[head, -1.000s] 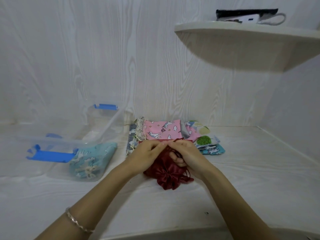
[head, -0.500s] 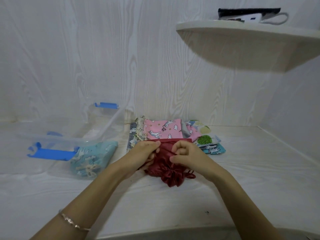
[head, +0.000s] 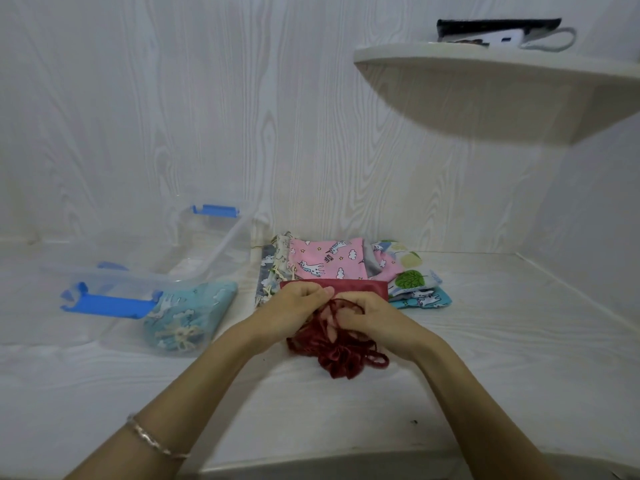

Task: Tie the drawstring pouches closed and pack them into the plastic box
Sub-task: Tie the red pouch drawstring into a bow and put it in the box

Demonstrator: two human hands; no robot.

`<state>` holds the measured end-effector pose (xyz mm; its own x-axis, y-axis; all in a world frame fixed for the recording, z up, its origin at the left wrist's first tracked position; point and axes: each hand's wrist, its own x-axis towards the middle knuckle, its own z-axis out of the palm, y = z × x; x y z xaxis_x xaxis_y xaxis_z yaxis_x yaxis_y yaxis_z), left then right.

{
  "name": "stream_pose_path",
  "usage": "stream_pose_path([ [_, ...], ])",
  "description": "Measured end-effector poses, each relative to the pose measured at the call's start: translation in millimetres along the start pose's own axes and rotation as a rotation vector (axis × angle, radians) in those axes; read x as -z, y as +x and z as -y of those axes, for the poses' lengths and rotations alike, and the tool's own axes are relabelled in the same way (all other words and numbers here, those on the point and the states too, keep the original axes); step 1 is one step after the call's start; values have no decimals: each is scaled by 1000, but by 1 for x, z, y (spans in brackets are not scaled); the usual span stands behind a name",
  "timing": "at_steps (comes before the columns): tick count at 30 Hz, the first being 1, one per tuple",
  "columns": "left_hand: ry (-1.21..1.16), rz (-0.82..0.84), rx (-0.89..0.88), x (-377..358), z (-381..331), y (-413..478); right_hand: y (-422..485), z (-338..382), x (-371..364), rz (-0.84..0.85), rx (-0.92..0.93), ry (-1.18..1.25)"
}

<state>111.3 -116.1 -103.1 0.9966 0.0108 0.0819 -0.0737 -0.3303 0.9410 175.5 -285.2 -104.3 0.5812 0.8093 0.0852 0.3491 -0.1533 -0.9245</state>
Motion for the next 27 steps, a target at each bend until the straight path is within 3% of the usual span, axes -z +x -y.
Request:
stream_pose_path([
  [9,-72,-171,-15,-2,-4,6,3,1,6,0,-75,166],
  [15,-161,-154,-1,2,-5,1,3,-4,0,49,-57,137],
  [18,-97,-166,-8,3,0,3,6,-7,-1,23,-22,174],
  [22,-9,-147,19,0,5,2,9,-6,-3,-79,27,214],
  [27,-7,-165,18,2,5,-5,13,-9,-7,-368,69,421],
])
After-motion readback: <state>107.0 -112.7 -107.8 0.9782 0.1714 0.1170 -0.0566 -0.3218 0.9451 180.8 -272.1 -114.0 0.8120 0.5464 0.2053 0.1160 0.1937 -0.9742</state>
